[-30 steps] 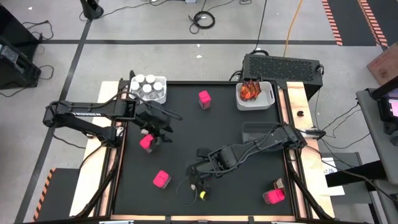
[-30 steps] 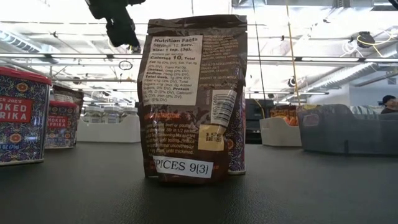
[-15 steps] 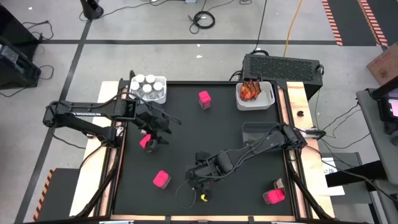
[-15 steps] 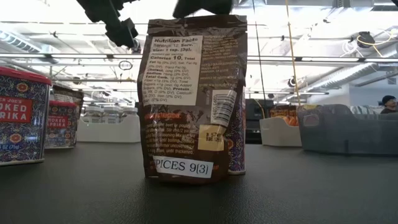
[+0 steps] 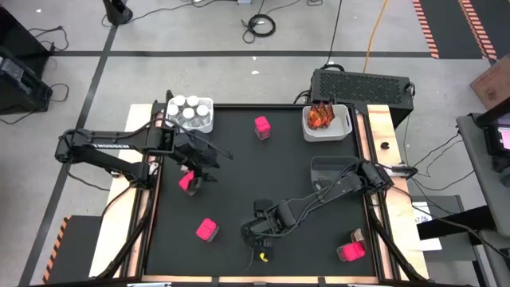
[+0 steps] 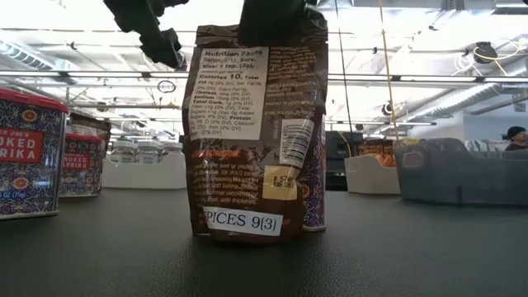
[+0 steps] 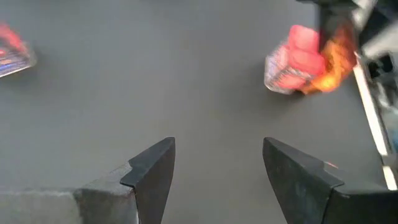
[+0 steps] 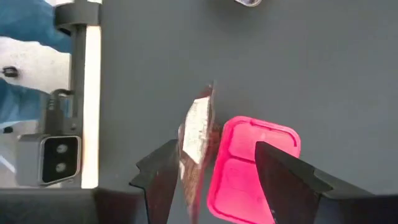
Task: Sort spices by type
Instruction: Put the orange seasoning bag into the right white bin
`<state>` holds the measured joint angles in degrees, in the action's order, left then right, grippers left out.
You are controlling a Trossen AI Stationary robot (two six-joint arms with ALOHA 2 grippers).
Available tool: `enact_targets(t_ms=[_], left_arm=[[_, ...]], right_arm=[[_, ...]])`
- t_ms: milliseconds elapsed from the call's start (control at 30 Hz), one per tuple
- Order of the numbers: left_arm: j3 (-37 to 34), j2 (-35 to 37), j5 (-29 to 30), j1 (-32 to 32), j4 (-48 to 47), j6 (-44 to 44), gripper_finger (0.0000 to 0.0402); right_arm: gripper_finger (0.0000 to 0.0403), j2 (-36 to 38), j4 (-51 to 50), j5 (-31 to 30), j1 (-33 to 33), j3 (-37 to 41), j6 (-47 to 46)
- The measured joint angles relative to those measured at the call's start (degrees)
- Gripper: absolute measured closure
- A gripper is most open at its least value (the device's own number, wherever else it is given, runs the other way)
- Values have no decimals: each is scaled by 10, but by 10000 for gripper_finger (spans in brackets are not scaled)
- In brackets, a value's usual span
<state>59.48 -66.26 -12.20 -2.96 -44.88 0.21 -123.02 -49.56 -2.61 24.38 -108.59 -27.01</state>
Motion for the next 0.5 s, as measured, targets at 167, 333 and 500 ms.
enact_targets(t_ms=[167, 333, 500], left_arm=[[0, 0, -12, 0, -8, 58, 155], [0, -1, -11, 0, 0, 59, 155], [0, -1, -3, -1, 9, 15, 155]], right_arm=[[206, 1, 1, -5, 1, 22, 5], [260, 1, 15, 8, 5, 33, 15], [351, 1, 27, 16, 18, 35, 74]])
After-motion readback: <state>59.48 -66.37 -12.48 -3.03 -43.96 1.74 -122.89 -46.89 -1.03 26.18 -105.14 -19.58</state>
